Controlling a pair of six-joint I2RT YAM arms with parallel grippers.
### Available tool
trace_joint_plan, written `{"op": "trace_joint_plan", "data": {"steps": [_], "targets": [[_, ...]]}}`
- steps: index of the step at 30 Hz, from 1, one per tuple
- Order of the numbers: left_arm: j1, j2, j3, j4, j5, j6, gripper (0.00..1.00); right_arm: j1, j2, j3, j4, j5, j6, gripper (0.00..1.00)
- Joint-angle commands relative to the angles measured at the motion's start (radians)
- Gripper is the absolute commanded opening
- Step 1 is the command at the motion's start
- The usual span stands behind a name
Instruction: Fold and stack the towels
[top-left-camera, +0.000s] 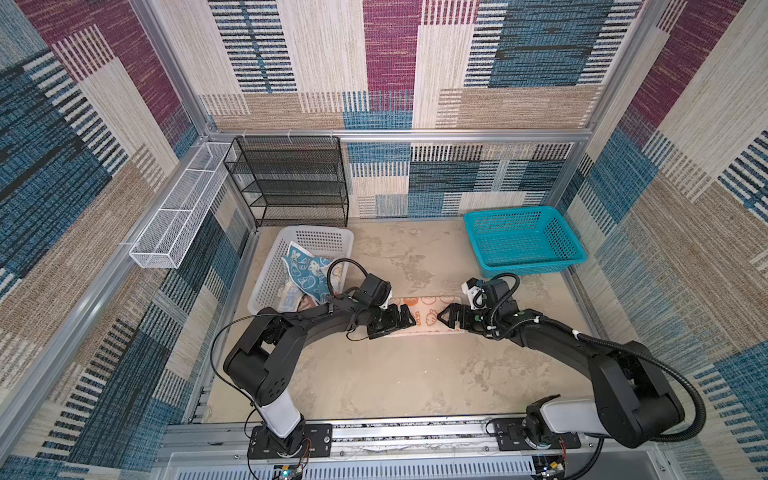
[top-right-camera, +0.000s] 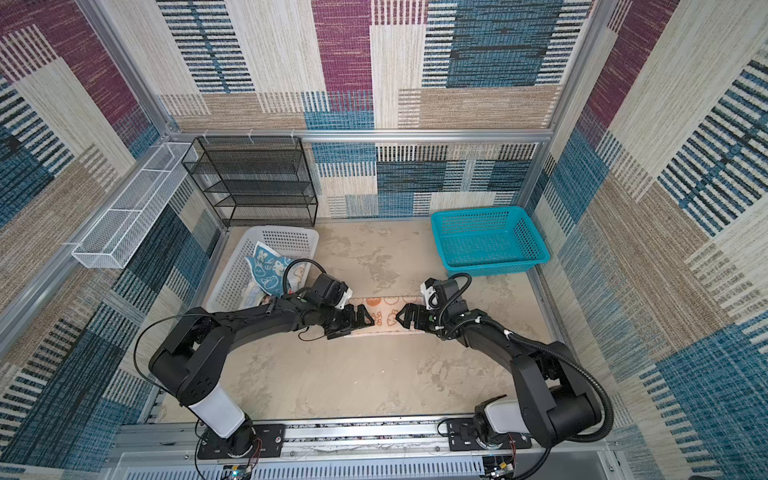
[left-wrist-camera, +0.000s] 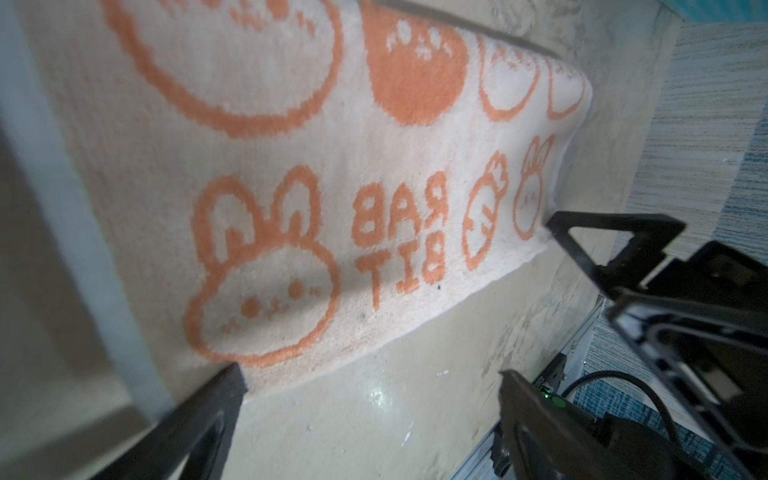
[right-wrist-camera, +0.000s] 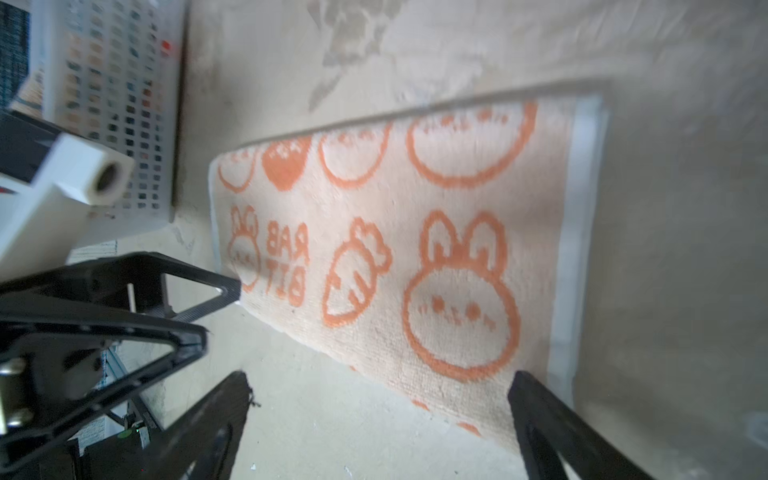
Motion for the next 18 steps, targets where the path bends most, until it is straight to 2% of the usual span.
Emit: {"op": "trace_joint_plan", "data": {"steps": [1,5,11,18], "targets": [[-0.001,-0.023,0.043,-0.065,-0.015,0.055,0.99,-0.03,-0.034,0.046,-0.071,0.064,-0.054,0.99],[-0.009,-0.046,0.141,-0.109,-0.012,0.069,0.99,-0.102,0.006,0.064,-0.092,0.035,-0.091,0.99],[-0.017,0.047,0.256,-0.095,0.021,0.047,0.99,-0.12,0.103,0.058,-0.035,0.01,-0.089,1.0],[-0.044,0.183,0.29,-0.044,0.056,0.033,0.99,-0.12,0.167,0.037,0.023,-0.004,-0.089,0.87]]}}
